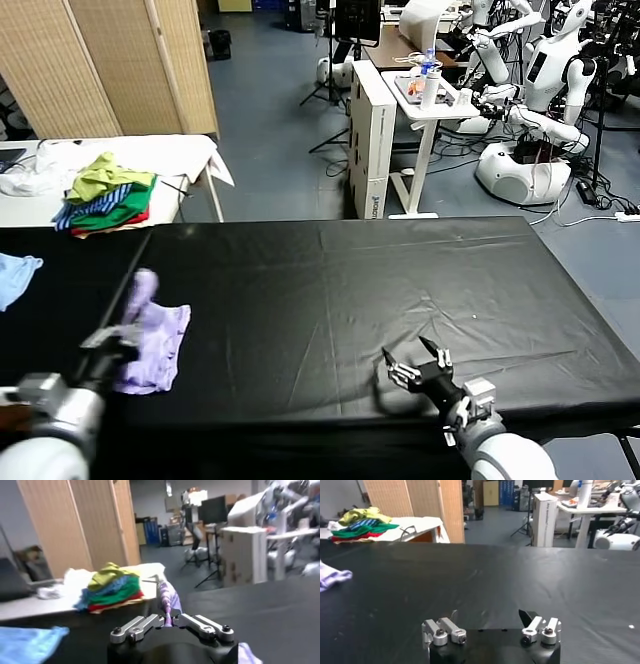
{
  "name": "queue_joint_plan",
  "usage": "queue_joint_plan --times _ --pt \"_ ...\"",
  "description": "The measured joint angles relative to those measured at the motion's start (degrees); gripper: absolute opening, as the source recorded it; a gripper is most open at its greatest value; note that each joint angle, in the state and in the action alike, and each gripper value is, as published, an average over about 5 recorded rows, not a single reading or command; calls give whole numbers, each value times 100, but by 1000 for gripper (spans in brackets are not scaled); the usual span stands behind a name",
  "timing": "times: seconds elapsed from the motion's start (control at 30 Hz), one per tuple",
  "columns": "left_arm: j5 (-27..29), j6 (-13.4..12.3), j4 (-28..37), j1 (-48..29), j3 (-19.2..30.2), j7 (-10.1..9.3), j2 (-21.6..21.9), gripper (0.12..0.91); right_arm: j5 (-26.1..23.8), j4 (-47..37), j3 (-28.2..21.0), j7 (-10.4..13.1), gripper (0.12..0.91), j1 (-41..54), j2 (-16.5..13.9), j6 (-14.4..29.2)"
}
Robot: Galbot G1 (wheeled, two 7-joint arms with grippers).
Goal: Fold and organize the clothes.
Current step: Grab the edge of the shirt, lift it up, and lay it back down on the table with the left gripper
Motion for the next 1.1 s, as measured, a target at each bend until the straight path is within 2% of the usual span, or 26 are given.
queue_joint_plan --times 0.13,0.37,0.53,0.73,0.83,1.0,1.1 --pt "-69 86 -102 -134 887 -202 -580 185 -37 -34 49 10 907 -36 16 -8" --pt "542 -32 111 -370 2117 -191 -1368 185 -6 -54 18 22 907 13 66 -33" --pt "779 -84 429 -580 2585 -186 -1733 185 65 -60 3 24 907 28 81 -48" --pt "1051 -100 658 -660 2826 4 -1935 205 421 -33 -113 110 907 144 76 -186" --pt "1094 -85 659 -660 2871 34 -1948 327 705 -49 -235 202 907 292 50 -321" --pt "1075 -35 531 -581 2870 197 -1886 650 1351 -87 -520 388 907 664 -6 -573" --pt "1043 -44 405 -528 2803 282 -1817 814 1802 -123 -713 554 907 903 9 -700"
